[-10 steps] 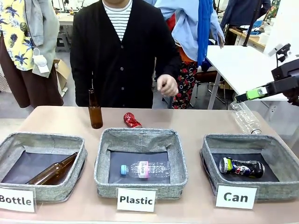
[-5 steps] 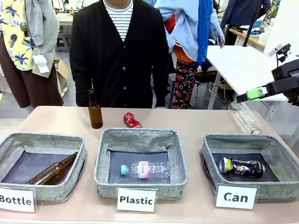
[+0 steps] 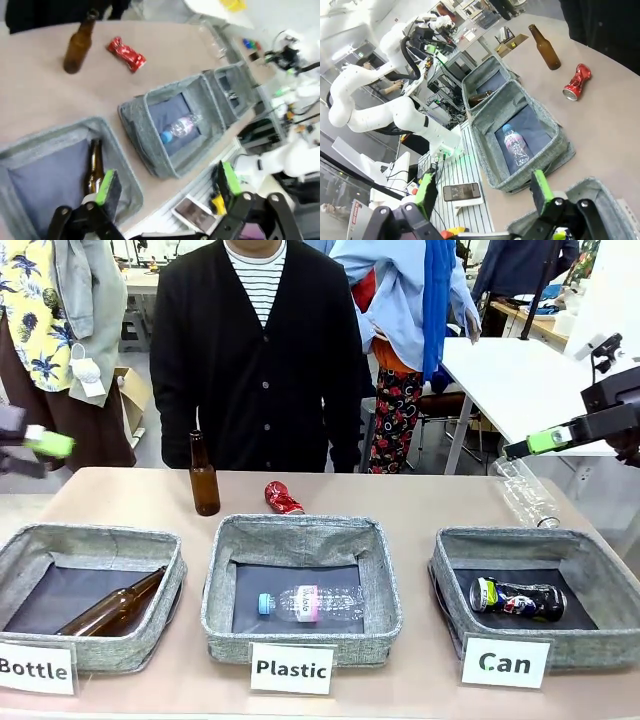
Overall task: Sort the can waste into the basket.
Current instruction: Pick up the can waste from the table and place it in the right Fabric basket.
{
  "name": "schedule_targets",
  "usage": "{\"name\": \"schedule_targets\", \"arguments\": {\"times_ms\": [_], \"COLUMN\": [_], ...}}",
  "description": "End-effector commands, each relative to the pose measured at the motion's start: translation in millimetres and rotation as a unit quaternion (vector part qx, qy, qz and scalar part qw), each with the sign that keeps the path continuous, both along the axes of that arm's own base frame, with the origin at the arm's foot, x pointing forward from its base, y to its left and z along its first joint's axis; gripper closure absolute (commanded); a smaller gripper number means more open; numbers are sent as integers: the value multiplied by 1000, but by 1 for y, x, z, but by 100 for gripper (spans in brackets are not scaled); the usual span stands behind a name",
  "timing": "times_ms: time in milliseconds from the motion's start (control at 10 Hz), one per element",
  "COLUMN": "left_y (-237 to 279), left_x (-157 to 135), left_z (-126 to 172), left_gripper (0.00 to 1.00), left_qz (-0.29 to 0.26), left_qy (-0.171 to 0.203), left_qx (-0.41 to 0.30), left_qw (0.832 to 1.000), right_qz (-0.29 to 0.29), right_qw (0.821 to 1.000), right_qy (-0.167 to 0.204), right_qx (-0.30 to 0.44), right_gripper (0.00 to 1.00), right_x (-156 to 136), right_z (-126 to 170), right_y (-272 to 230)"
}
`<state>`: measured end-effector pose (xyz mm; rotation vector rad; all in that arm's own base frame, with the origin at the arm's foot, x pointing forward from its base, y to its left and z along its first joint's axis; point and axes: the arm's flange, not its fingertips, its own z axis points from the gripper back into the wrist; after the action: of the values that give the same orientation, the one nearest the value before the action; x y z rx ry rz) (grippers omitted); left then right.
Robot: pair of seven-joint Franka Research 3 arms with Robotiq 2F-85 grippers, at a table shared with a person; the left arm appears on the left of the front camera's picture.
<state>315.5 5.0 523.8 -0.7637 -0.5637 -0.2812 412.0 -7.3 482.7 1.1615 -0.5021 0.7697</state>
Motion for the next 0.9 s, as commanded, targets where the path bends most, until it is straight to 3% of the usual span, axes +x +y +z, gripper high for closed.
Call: {"name": "schedule_targets", "arguments": {"times_ms": [0,400,600,700,800], "left_y": [-53,-190,-227,-213,-228], "left_x": [37,61,44,33,44], "left_z": [5,6,-3,8,-7], "left_gripper": [0,0,0,0,0], "left_qz": [8,90,36,-17,52], "left_qy": [13,-23,-29,3,-45], "left_qx": [73,195,219,201,208], "left_qw": [997,976,975,979,976], "right_qz": [-2,-2,-2,-2,-2], "right_qw": [1000,1000,1000,1000,1000], "right_qy": [-12,-12,-12,-12,-12], "right_qx": [-2,-2,-2,-2,-2], "right_gripper": [0,0,0,0,0], "right_x": [-2,-2,-2,-2,-2], "right_z": [-2,-2,-2,-2,-2], "right_y": [0,0,0,0,0]}}
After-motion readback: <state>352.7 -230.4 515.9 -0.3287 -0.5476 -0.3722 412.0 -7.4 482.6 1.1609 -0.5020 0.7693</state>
